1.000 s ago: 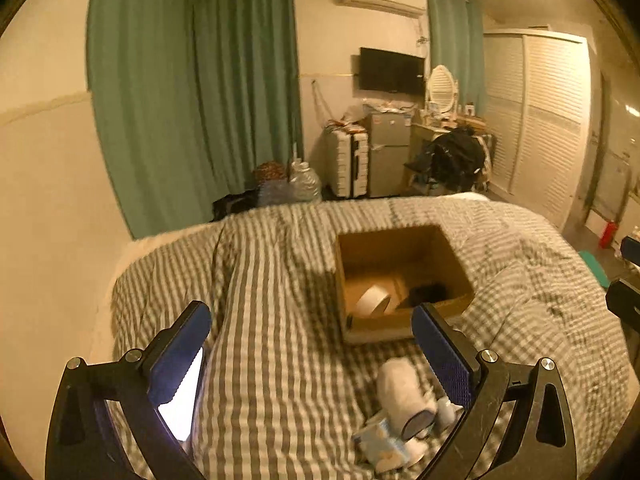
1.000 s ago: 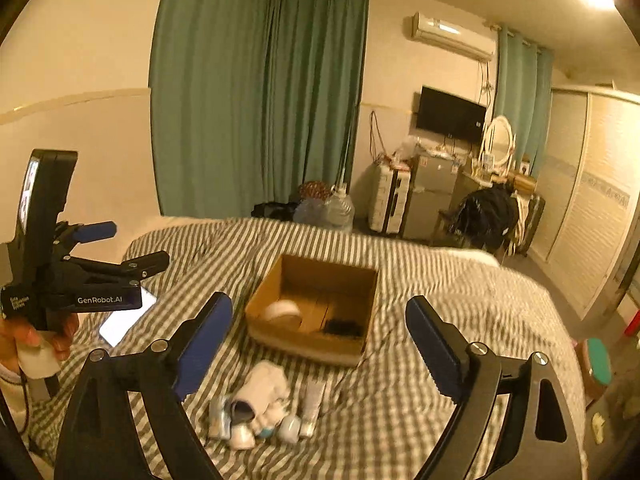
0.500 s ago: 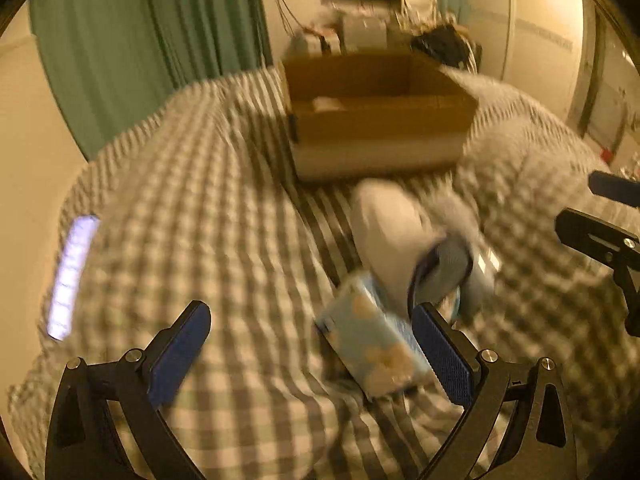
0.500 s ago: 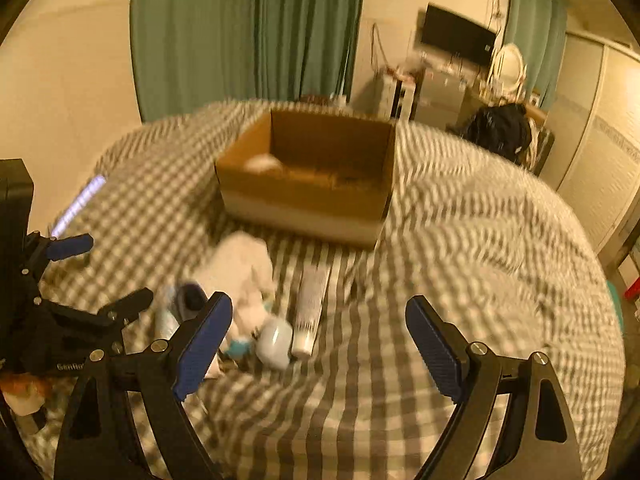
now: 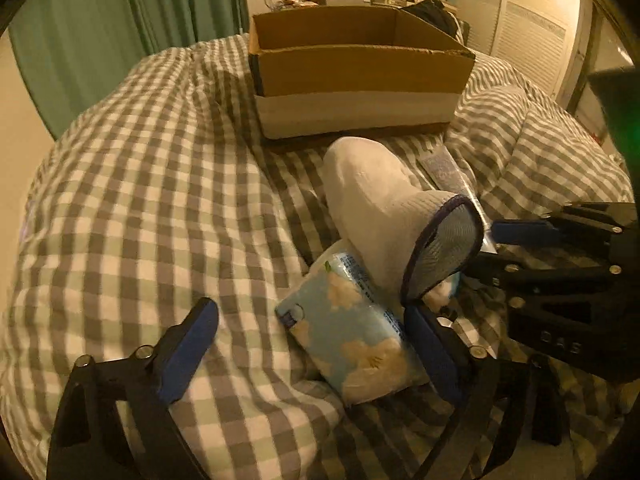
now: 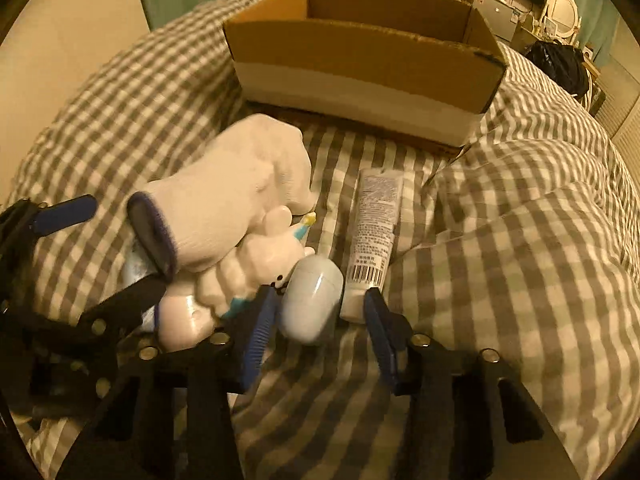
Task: Organize objects
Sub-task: 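Grasp the blue tissue pack with the left gripper while the right gripper grasps the white roll-on bottle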
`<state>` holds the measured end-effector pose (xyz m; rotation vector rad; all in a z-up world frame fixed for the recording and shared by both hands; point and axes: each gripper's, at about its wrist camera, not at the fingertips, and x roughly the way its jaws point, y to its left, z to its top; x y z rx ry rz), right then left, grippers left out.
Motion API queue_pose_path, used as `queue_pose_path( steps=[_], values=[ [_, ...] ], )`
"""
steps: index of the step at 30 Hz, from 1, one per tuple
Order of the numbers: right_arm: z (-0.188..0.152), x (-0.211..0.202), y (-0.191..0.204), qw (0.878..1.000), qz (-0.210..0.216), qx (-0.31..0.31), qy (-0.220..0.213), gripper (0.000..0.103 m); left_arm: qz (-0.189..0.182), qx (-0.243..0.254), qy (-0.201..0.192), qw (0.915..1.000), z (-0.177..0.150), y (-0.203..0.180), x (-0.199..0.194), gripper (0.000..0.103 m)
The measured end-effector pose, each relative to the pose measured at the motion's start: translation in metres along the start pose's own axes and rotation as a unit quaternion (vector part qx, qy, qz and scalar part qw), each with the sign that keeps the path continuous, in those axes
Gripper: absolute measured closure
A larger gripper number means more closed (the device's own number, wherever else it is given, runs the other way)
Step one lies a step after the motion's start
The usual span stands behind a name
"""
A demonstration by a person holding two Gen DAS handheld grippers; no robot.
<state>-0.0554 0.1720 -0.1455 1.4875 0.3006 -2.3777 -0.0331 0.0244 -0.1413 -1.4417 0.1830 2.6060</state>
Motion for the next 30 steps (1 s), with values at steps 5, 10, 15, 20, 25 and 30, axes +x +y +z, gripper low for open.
queue_pose_path(
  steps=[5, 10, 15, 20, 25, 30],
  values=[
    [-0.004, -0.001, 0.003, 1.0, -0.007, -0.002, -0.004, 0.077, -0.049, -0.015, 0.007, 0.9987, -0.003, 0.006, -0.003, 0.041],
    [-0.017, -0.017, 0.005, 0.999, -0.027, -0.003, -0.021, 0.079, -0.075, -0.029, 0.02, 0.9965, -0.01, 0.012, -0.013, 0.064],
    [-0.022, -0.03, 0.008, 0.999, -0.037, -0.002, -0.028, 0.079, -0.039, -0.03, 0.025, 0.9985, -0.013, 0.013, -0.022, 0.053],
    [-0.019, -0.028, 0.005, 0.999, -0.042, -0.003, -0.026, 0.079, -0.011, -0.011, 0.026, 0.9995, -0.006, 0.004, -0.004, 0.025],
    [-0.017, -0.016, 0.004, 0.999, -0.035, 0.003, -0.016, 0.079, -0.012, -0.015, 0.015, 0.9997, -0.002, 0.003, 0.008, 0.009],
    [-0.016, -0.013, 0.005, 0.999, -0.035, 0.004, -0.016, 0.079, -0.059, -0.021, 0.015, 0.9979, -0.004, 0.005, 0.006, 0.038]
  ],
)
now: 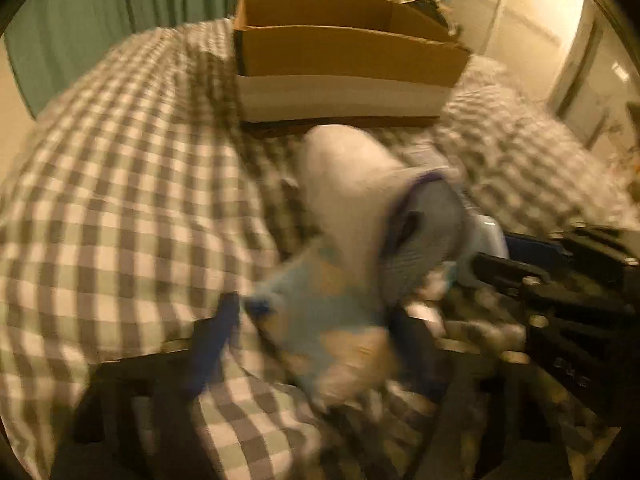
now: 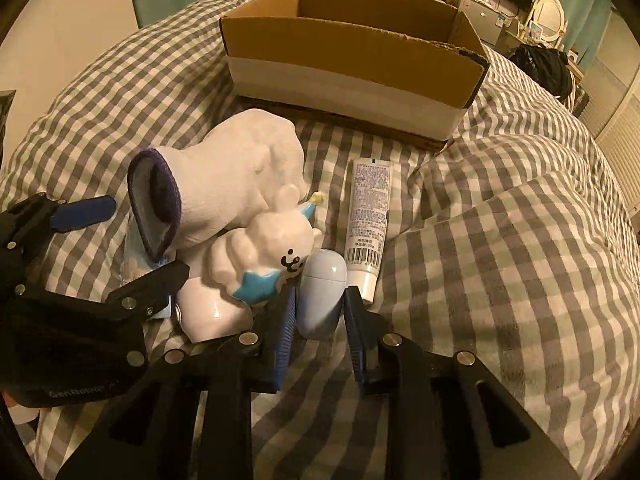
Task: Organize objects
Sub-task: 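Grasp the blue tissue pack with the left gripper while the right gripper grasps the white roll-on bottle, then carry the tissue pack with the left gripper while the right gripper carries the roll-on bottle over the box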
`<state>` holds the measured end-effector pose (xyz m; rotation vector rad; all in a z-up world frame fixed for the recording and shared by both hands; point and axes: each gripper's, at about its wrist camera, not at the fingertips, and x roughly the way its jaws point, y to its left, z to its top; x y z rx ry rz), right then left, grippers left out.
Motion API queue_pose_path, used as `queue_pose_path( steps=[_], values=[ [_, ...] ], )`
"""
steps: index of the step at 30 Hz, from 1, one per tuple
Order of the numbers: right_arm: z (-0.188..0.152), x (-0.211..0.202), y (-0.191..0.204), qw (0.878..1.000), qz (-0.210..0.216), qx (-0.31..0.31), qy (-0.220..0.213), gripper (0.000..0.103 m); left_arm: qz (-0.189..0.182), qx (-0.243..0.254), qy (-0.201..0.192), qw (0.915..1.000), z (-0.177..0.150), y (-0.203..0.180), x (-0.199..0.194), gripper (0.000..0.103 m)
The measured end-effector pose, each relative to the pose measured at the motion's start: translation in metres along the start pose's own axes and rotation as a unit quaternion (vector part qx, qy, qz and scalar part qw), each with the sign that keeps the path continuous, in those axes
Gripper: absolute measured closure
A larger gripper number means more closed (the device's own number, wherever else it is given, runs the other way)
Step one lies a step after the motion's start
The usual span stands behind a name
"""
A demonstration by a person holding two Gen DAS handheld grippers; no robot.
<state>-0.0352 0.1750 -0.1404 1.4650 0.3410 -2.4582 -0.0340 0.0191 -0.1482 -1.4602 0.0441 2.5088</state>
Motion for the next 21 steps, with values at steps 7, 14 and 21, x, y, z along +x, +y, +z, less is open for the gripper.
queue_pose_path(
  steps=[7, 14, 21],
  values=[
    [-0.005, -0.022, -0.001, 1.0, 0.003, 0.002, -0.024, 0.079, -0.01, -0.001, 0.005, 0.9999, -0.004, -0.002, -0.019, 0.067],
    [-0.01, -0.049, 0.001, 0.999, 0.003, 0.007, -0.047, 0.08, -0.005, -0.008, -0.014, 0.9999, -0.008, 0.0, -0.051, 0.069],
    [-0.006, -0.089, 0.006, 0.997, 0.01, 0.007, -0.08, 0.08, -0.008, 0.006, -0.05, 0.9987, 0.003, -0.008, -0.093, 0.069]
  ],
)
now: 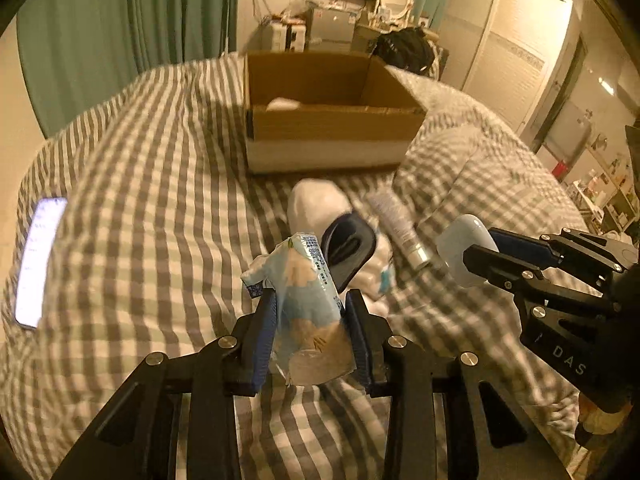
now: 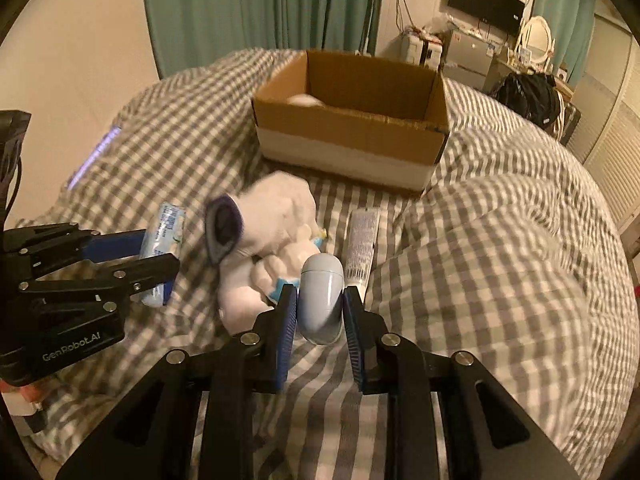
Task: Organize objects
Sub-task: 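Carry the tissue pack with the left gripper while the right gripper carries the roll-on bottle over the box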
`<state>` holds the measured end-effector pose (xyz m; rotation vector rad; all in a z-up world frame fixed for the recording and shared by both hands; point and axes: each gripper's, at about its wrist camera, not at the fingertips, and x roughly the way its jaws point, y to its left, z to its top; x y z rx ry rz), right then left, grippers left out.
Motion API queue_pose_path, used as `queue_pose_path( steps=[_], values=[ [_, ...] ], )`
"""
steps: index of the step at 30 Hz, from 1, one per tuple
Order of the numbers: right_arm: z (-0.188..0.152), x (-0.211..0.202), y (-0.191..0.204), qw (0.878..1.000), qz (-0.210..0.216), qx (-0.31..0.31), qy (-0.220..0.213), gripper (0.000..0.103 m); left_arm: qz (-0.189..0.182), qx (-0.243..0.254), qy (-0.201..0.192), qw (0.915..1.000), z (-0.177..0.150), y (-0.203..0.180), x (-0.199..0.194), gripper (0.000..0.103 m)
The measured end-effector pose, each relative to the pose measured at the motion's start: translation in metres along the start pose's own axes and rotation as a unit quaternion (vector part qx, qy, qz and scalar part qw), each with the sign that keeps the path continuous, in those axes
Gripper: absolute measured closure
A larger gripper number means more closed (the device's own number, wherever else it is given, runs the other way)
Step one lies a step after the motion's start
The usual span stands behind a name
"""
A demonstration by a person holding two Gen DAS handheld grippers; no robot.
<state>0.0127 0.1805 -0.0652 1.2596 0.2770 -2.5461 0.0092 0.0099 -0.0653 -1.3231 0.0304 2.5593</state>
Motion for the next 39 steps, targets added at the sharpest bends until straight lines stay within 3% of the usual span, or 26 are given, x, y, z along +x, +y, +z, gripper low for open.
queue_pose_path(
  steps=[7, 12, 17, 20, 28, 33, 39],
  values=[
    [0.023, -0.053, 0.007, 0.998, -0.005, -0.016, -0.055, 0.08, -0.013, 0.016, -0.059, 0.9981, 0.038, -0.003, -0.051, 0.069],
    [0.055, -0.091, 0.006, 0.995, -0.005, -0.027, -0.098, 0.08, -0.003, 0.032, -0.108, 0.9936, 0.083, -0.004, -0.078, 0.069],
    [0.101, -0.108, -0.003, 0.991, 0.003, -0.033, -0.132, 0.08, 0.025, 0.052, -0.129, 0.99, 0.131, -0.005, -0.073, 0.069],
    [0.132, -0.105, -0.012, 0.989, 0.0, -0.031, -0.147, 0.08, 0.023, 0.051, -0.129, 0.99, 0.161, 0.001, -0.058, 0.069],
    [0.213, -0.052, -0.046, 0.99, -0.008, -0.018, -0.141, 0.081, 0.015, 0.043, -0.125, 0.9911, 0.235, 0.022, 0.011, 0.069],
    [0.25, 0.009, -0.071, 0.993, -0.005, -0.002, -0.116, 0.081, 0.011, 0.041, -0.1, 0.9941, 0.253, 0.027, 0.071, 0.068],
    [0.26, 0.093, -0.099, 0.997, 0.009, 0.02, -0.071, 0.081, 0.019, 0.062, -0.063, 0.9959, 0.257, 0.024, 0.148, 0.068]
  ],
)
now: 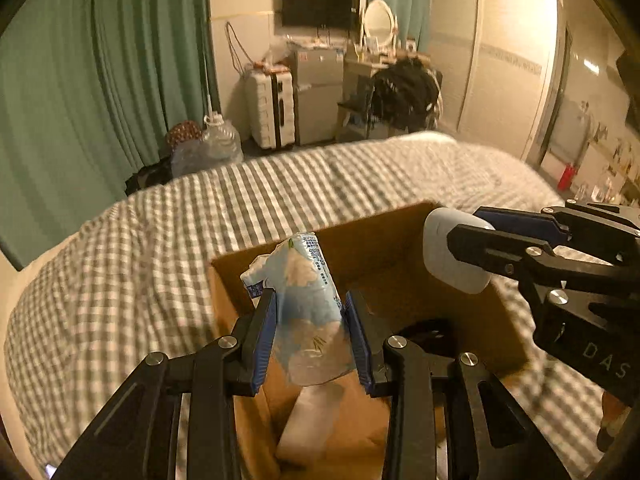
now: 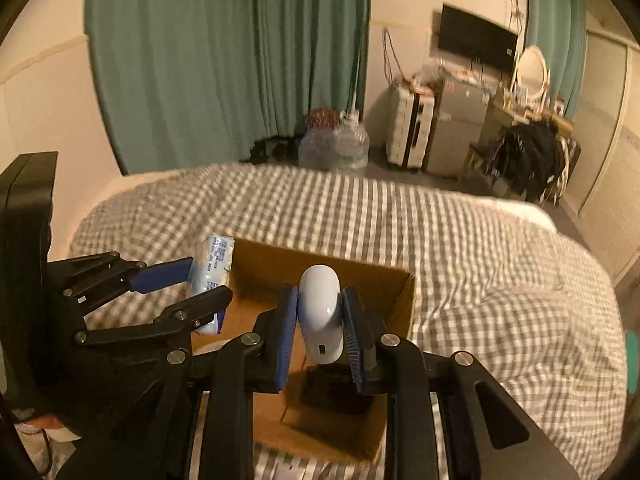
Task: Organize objects
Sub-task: 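Carry the tissue pack with the left gripper while the right gripper carries the roll-on bottle over the box, then open the left gripper over the box while the right gripper releases the roll-on bottle inside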
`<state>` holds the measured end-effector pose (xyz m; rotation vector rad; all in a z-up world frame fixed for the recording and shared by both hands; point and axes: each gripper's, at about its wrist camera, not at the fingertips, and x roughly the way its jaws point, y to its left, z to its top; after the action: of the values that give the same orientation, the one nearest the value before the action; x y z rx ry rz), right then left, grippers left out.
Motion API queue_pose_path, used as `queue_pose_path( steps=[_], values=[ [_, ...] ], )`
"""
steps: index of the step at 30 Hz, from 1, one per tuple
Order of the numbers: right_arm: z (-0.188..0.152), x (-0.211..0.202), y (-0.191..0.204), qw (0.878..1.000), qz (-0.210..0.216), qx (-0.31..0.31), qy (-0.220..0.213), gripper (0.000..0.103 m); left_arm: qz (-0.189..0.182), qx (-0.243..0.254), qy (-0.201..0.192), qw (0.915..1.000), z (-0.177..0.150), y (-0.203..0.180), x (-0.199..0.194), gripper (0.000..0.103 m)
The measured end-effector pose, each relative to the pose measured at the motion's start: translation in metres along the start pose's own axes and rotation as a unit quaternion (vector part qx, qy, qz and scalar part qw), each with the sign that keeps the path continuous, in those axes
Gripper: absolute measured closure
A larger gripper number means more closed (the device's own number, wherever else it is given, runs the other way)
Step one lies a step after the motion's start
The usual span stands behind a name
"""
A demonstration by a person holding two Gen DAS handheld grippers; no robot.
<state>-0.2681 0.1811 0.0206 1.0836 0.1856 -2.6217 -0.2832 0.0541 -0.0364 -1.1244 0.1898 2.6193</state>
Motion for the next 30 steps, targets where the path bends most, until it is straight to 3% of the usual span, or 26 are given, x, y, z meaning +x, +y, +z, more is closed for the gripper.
queue_pose_path(
  steps=[7, 15, 16, 18, 19, 22, 24, 27, 30],
  values=[
    [-0.024, 0.066, -0.026, 0.999, 0.003, 0.017, 0.038, 0.08, -0.012, 0.021, 0.02, 0.9995, -0.012, -0.008, 0.045, 0.068],
    [-0.038, 0.075, -0.041, 0.998, 0.011, 0.042, 0.041, 0.079, 0.001, 0.042, 0.022, 0.9989, -0.01, -0.015, 0.045, 0.054],
    [-0.036, 0.07, -0.041, 0.998, 0.012, 0.042, 0.033, 0.075, 0.008, 0.044, 0.022, 0.9988, -0.007, -0.016, 0.042, 0.049],
    [-0.027, 0.053, -0.04, 0.999, 0.009, 0.044, 0.011, 0.051, 0.02, 0.041, 0.013, 0.9989, 0.0, -0.016, 0.028, 0.035],
    [-0.023, 0.04, -0.04, 0.999, 0.004, 0.047, -0.003, 0.047, 0.02, 0.036, 0.008, 0.9991, 0.004, -0.015, 0.021, 0.027],
    [-0.012, 0.006, -0.038, 0.998, -0.001, 0.053, -0.031, 0.043, 0.023, 0.018, -0.013, 0.9995, 0.014, -0.014, -0.014, 0.018],
    [-0.006, -0.026, -0.035, 0.997, -0.012, 0.053, -0.053, 0.03, 0.031, 0.01, -0.028, 0.9991, 0.021, -0.014, -0.042, 0.009],
    [0.0, -0.074, -0.028, 0.995, -0.025, 0.047, -0.083, 0.015, 0.035, 0.001, -0.051, 0.9981, 0.029, -0.017, -0.091, 0.005],
    [0.006, -0.131, -0.015, 0.992, -0.045, 0.033, -0.114, 0.01, 0.05, -0.001, -0.076, 0.9959, 0.036, -0.02, -0.136, 0.002]
  ],
)
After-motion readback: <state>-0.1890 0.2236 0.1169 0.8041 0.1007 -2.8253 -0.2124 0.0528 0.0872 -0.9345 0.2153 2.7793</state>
